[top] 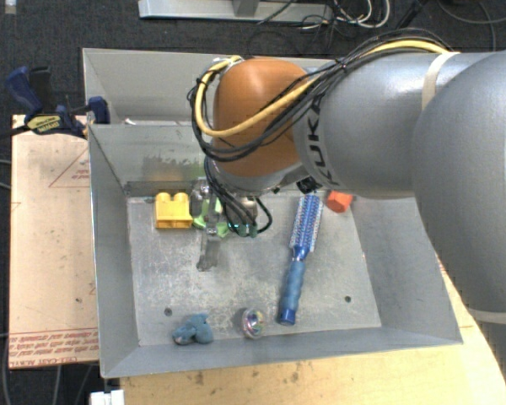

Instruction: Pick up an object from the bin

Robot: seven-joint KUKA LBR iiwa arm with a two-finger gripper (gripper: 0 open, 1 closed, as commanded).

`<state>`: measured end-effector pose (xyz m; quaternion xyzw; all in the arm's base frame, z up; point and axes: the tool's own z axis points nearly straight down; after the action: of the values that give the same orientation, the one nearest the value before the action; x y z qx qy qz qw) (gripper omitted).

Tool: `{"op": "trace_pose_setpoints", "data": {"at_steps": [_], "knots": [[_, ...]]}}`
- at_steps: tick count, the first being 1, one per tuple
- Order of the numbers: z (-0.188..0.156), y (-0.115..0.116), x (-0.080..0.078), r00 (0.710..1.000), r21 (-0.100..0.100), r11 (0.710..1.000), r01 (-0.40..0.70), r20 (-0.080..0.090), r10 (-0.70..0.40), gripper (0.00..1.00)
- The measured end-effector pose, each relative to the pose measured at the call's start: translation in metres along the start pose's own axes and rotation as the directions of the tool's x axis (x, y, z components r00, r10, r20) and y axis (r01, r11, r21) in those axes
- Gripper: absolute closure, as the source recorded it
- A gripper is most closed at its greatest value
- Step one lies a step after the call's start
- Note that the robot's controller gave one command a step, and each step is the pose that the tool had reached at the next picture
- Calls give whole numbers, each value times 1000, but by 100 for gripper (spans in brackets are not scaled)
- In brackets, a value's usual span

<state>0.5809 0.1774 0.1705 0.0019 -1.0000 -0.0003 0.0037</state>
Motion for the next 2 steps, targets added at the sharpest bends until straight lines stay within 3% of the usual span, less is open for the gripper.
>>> {"op": "trace_pose_setpoints", "data": {"at_steps": [1,2], "knots": [[73,-88,-80,1000,-1,1000,2,23,-2,0],[20,-7,-72,995,-7,995,-101,15,101,0]]}}
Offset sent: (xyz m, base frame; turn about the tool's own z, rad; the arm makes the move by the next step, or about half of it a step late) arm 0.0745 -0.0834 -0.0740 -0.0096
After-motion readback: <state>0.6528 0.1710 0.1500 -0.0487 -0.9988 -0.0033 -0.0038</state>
